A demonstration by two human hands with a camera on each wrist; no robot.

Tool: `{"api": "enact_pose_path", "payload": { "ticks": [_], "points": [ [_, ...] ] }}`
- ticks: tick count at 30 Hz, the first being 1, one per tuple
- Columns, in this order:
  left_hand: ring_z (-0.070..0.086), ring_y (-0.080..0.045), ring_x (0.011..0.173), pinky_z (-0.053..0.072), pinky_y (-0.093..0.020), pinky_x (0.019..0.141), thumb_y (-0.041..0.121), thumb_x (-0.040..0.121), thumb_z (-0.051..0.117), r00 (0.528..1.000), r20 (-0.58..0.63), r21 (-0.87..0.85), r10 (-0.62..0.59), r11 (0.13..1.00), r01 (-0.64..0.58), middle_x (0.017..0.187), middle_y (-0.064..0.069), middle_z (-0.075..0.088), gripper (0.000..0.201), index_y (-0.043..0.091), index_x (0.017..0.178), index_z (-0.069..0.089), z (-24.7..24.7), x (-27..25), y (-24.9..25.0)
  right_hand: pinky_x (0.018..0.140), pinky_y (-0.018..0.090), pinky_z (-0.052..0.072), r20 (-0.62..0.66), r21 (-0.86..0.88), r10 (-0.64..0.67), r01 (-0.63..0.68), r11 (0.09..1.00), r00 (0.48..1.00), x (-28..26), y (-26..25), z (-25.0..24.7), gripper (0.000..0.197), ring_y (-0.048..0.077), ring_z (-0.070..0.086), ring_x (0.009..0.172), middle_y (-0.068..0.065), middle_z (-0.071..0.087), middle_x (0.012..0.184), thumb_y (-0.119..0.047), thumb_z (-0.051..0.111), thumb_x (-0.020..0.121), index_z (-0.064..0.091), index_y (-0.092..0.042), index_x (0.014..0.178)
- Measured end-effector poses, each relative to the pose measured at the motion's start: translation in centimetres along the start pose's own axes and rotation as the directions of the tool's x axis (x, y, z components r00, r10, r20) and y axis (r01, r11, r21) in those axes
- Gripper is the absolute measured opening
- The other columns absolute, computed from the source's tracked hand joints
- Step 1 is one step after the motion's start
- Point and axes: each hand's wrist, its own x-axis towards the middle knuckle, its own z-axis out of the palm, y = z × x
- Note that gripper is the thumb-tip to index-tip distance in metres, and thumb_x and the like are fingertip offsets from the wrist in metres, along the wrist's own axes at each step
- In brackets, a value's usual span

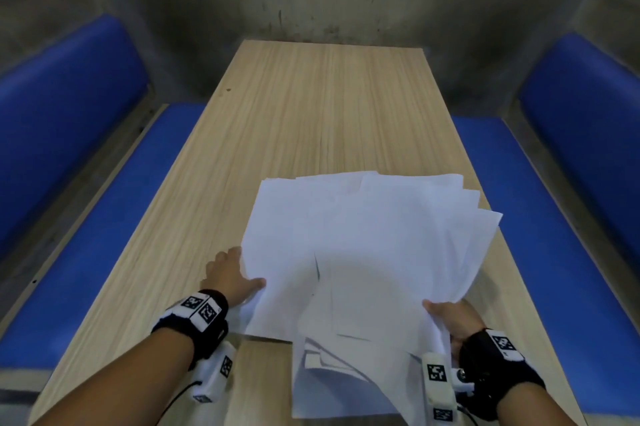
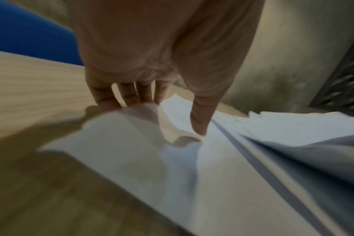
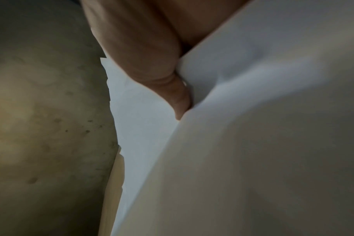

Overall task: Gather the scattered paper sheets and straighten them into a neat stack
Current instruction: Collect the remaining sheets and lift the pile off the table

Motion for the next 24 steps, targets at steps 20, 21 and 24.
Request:
{"api": "enact_pose_path", "payload": {
  "ticks": [20, 21, 24],
  "points": [
    [0.061, -0.022, 0.079, 0.042, -0.026, 0.070, 0.055, 0.092, 0.048, 0.963, 0.263, -0.675, 0.054, 0.724, 0.143, 0.085, -0.005, 0.072, 0.048, 0.015, 0.086, 0.073, 1.1, -3.0, 8.4, 0.090, 0.046, 0.052, 0.112, 0.118, -0.146, 0.133, 0.984, 0.983, -2.4, -1.6, 4.2, 0.037, 0.035, 0.065, 0.097, 0.019, 0.068, 0.107, -0.001, 0.063, 0.082, 0.059, -0.004, 0.118],
    [0.062, -0.023, 0.093, 0.045, -0.024, 0.075, 0.042, 0.090, 0.058, 0.964, 0.256, -0.655, 0.072, 0.746, 0.118, 0.102, -0.008, 0.068, 0.036, 0.010, 0.103, 0.068, 1.4, -2.9, 8.2, 0.089, 0.042, 0.051, 0.105, 0.085, -0.182, 0.173, 0.981, 0.978, -2.6, -1.9, 4.5, 0.044, 0.033, 0.063, 0.099, 0.018, 0.066, 0.112, -0.001, 0.065, 0.082, 0.054, -0.003, 0.124],
    [0.050, -0.020, 0.069, 0.039, -0.024, 0.062, 0.019, 0.077, 0.065, 0.955, 0.263, -0.521, 0.135, 0.853, 0.023, 0.069, -0.004, 0.053, 0.014, 0.014, 0.071, 0.053, 1.1, -2.7, 7.5, 0.088, 0.037, 0.046, 0.023, -0.072, -0.286, 0.287, 0.955, 0.958, -2.4, -2.5, 4.4, 0.071, 0.027, 0.055, 0.101, 0.009, 0.054, 0.116, -0.012, 0.074, 0.078, 0.031, -0.007, 0.135]
  ]
}}
